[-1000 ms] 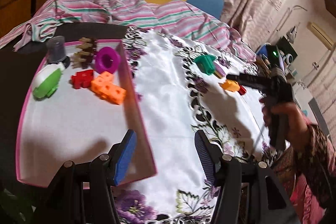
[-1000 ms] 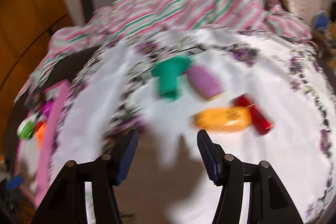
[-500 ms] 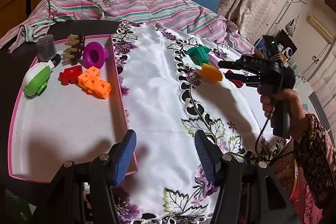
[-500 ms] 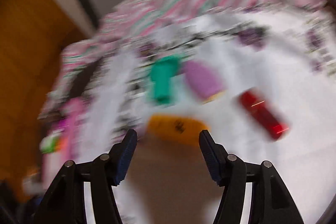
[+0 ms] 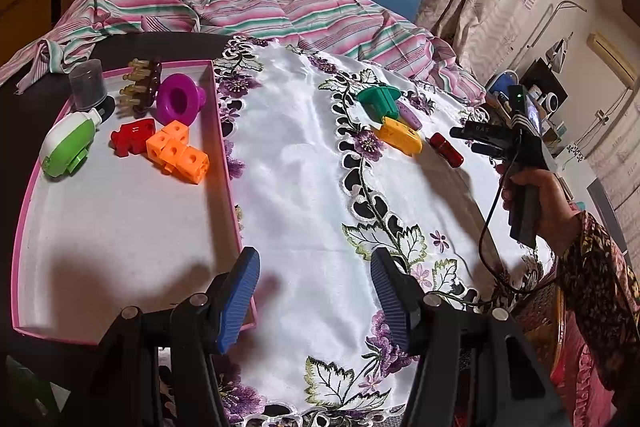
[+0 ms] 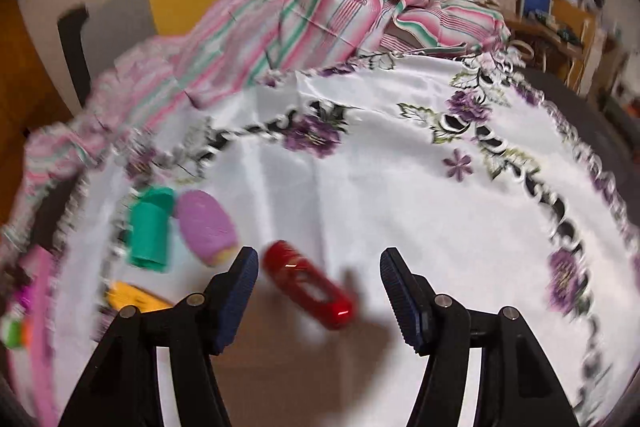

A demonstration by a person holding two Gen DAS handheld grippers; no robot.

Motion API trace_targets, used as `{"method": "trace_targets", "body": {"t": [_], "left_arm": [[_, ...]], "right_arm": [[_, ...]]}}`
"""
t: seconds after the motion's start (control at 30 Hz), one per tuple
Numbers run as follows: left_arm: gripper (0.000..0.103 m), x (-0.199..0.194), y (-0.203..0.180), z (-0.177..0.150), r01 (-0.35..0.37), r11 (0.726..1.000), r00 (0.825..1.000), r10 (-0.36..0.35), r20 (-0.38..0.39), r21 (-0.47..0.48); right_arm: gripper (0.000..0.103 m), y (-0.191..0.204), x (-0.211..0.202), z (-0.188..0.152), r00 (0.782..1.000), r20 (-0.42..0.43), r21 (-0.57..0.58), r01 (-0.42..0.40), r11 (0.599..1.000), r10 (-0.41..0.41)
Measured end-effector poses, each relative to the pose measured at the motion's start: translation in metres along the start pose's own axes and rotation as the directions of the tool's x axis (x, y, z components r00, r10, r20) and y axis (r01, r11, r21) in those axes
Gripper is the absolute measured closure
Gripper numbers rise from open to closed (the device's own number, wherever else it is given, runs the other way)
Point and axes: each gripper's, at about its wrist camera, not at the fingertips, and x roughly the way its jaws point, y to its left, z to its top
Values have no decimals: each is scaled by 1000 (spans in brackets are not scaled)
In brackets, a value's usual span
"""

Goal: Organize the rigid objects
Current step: 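Grasp the red cylinder with the right tool while the left tool moves toward the yellow device, then grasp the yellow device with the left tool while the right tool holds the red cylinder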

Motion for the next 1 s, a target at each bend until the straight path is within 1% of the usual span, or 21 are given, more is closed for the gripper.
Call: {"method": "trace_targets", "body": {"t": [0.07,0.13,0.2,0.27,0.33,0.37,0.4,0.47,0.57,0.7,0.8,0.87,0.93,0.97,1.0], "left_arm": [[44,1,-1,0,1,1000,1000,-1,-2,1],[44,2,-4,1,4,1000,1000,-4,-6,5],[44,3,-7,2,6,1000,1000,-6,-7,13],[44,4,-11,2,8,1000,1000,-8,-10,22],[44,5,-14,3,15,999,1000,-15,-8,29],[44,5,-16,4,17,999,1000,-17,-6,32],[44,5,-18,4,19,999,1000,-18,-6,35],[44,7,-22,4,23,999,1000,-23,-11,39],[44,12,-26,5,29,999,999,-28,-23,42],[44,17,-32,9,29,999,999,-28,-30,43],[44,20,-36,14,23,999,999,-21,-31,46],[44,24,-40,20,21,999,999,-20,-35,46],[44,27,-42,24,18,999,999,-16,-34,42],[44,29,-43,28,17,999,999,-16,-32,39],[44,31,-44,31,15,999,999,-14,-33,35]], "right_arm": [[39,-4,4,1,1000,-18,-4,-17,1000,17],[39,-1,10,0,998,-45,-9,-52,999,51],[40,6,16,-4,996,-74,-48,-55,997,52],[48,17,23,-8,995,-103,-116,-25,993,13],[69,22,32,-13,990,-143,-161,-14,987,-9],[70,24,33,-14,990,-139,-167,-14,986,-9],[77,25,32,-14,991,-133,-173,-25,985,2],[77,26,32,-16,988,-146,-157,-71,985,47],[77,37,29,-19,986,-147,-191,-106,976,78],[77,57,25,-26,980,-157,-264,-162,951,124],[77,74,20,-35,970,-174,-320,-217,922,167],[77,83,16,-41,957,-197,-350,-270,897,211],[77,90,11,-45,935,-230,-346,-338,875,270],[77,91,8,-46,930,-233,-341,-352,872,284],[77,90,6,-46,931,-224,-340,-351,873,288]]}}
